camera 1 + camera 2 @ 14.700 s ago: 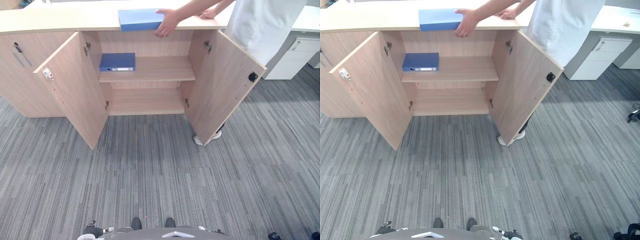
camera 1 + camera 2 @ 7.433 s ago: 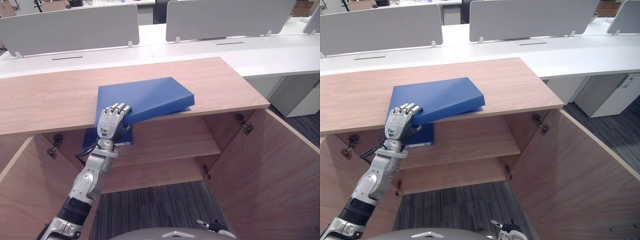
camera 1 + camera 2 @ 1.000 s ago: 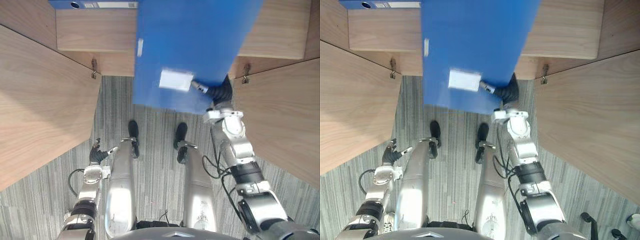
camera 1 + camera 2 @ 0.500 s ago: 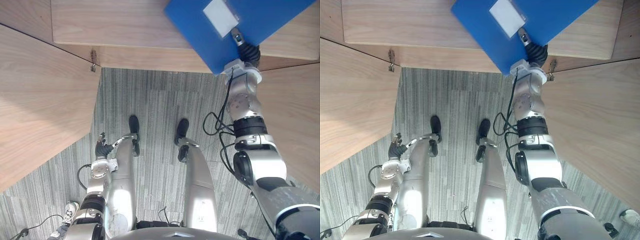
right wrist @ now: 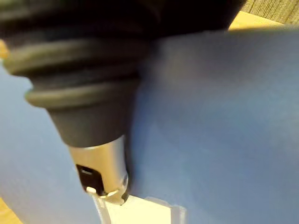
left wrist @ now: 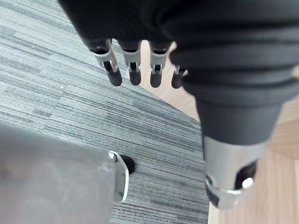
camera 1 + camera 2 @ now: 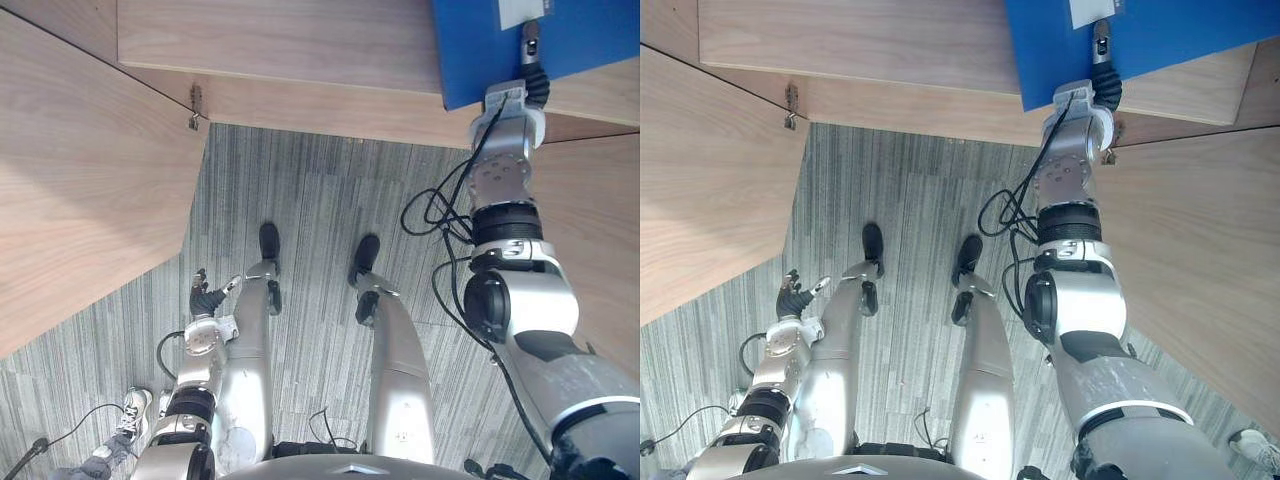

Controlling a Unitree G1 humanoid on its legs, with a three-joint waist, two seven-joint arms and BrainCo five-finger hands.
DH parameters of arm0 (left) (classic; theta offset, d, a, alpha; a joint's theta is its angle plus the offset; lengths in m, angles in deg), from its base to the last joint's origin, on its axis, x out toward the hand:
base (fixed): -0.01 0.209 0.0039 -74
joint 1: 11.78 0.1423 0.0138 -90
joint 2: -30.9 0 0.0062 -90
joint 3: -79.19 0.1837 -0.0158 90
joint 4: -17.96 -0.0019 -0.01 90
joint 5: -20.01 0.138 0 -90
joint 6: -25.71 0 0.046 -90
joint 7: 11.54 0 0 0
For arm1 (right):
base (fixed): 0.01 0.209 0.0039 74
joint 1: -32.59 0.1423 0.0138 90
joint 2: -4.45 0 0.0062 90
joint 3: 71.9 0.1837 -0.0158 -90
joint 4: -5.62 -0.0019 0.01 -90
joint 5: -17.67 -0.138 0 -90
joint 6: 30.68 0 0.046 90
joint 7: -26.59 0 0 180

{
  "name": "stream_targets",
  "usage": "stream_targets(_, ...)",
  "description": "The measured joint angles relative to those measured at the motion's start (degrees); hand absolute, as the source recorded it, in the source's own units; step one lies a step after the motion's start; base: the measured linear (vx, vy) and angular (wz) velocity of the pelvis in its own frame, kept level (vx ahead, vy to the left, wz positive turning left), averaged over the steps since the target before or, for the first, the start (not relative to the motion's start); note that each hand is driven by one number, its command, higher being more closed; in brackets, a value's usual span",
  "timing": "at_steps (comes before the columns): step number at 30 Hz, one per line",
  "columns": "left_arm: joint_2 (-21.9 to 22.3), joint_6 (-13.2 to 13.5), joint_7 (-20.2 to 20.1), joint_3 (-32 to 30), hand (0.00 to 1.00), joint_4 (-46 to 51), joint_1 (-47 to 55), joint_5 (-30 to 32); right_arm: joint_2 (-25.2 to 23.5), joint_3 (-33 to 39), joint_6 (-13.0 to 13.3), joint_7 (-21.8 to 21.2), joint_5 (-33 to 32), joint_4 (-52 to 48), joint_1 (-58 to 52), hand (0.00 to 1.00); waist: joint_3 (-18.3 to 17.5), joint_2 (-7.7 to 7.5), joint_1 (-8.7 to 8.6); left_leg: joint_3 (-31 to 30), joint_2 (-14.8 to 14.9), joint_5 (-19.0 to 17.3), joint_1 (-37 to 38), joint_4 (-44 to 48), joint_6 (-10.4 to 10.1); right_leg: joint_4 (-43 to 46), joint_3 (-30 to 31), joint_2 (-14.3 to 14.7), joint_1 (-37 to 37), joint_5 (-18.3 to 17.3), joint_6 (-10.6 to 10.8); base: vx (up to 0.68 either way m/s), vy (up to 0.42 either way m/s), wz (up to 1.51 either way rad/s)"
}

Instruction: Walk over to the cabinet, pick up the folder, carry it to the office cabinet, place the folder inside the office cabinet, then close the office cabinet door

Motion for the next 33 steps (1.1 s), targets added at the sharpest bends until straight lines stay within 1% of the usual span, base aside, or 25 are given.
stream_targets(6,1.2,0.0,0.8,0.4,0.00,0.6,-0.4,0.0,0.0,0.0,1.0,0.1,0.1,-0.3,0.5,0.00,-0.2,0.30,-0.03,0.0,-0.1,0.6,0.1,-1.0,-0.1,-0.7,-0.1,0.0,0.0,0.4,0.0,0.00,0.000,0.00)
stream_targets(14,1.6,0.0,0.8,1.9,0.00,0.9,-1.1,-0.1,-0.1,-0.5,1.0,0.1,1.1,-2.1,0.5,0.00,-0.2,0.31,-0.05,0.0,-0.1,0.8,0.1,-1.0,-0.1,-0.6,-0.2,0.0,0.0,0.5,-0.1,0.00,0.000,0.00)
stream_targets(17,1.7,0.0,0.8,2.1,0.00,1.0,-1.1,0.0,-0.2,-2.2,1.0,0.0,1.3,-2.1,0.5,0.00,-0.2,0.32,-0.15,0.0,-0.1,0.8,0.2,-0.9,-0.1,-0.6,-0.1,0.0,0.1,0.6,-0.1,0.00,0.000,0.00)
stream_targets(20,1.7,0.0,0.8,2.1,0.00,1.0,-1.1,0.0,-0.1,-5.4,0.6,-0.2,3.6,-2.2,0.5,0.00,-0.2,0.34,-0.36,0.0,-0.1,0.9,0.3,-0.9,-0.1,-0.7,-0.1,0.1,0.2,0.6,-0.2,0.00,0.000,0.00)
stream_targets(22,1.7,0.0,0.8,2.1,0.00,1.0,-1.1,0.0,-0.1,-7.9,-0.5,-0.7,5.7,-2.1,1.0,0.00,-0.2,0.35,-0.47,0.1,0.0,1.1,0.3,-1.1,-0.1,-0.9,-0.1,0.1,0.2,0.9,-0.2,0.00,0.000,0.00)
stream_targets(24,1.6,0.0,0.8,2.1,0.00,0.9,-1.1,0.0,-0.3,-9.3,-0.8,-0.8,5.8,-2.1,1.8,0.00,-0.2,0.36,-0.53,0.2,0.0,1.2,0.4,-1.2,-0.1,-1.1,0.0,0.2,0.2,1.1,-0.2,0.00,0.000,0.00)
stream_targets(27,1.9,-0.1,0.7,2.2,0.00,0.8,-1.1,0.0,-0.7,-11.9,-1.6,-2.5,5.9,-1.3,5.0,0.00,-0.6,1.06,-0.56,0.6,-0.1,2.8,0.6,-3.8,0.0,-3.2,-0.1,0.3,0.2,2.5,-0.3,0.00,0.000,0.00)
stream_targets(30,1.8,-0.1,0.7,2.3,0.00,0.7,-1.1,-0.1,-1.2,-15.2,-2.7,-3.2,6.0,2.4,8.1,0.00,-0.7,1.09,0.05,1.2,-0.2,4.6,2.3,-6.8,-0.2,-5.1,0.0,0.5,1.0,3.5,-0.6,0.00,-0.015,0.00)
stream_targets(31,1.8,-0.1,0.7,2.3,0.00,0.8,-1.1,-0.1,-1.2,-15.4,-3.0,-3.2,5.9,2.8,8.3,0.00,-0.8,1.17,0.18,1.1,-0.2,4.9,2.4,-7.2,-0.3,-5.2,-0.2,0.5,1.1,3.6,-0.6,0.01,-0.042,0.11)
stream_targets(33,1.7,0.0,0.7,2.6,0.00,0.8,-1.0,-0.3,-1.1,-16.3,-3.1,-3.3,5.9,3.9,9.7,0.00,-1.2,1.82,0.21,0.6,-0.3,5.9,2.4,-9.2,-0.4,-5.4,-1.3,0.4,1.0,3.5,-0.9,0.02,-0.061,0.21)
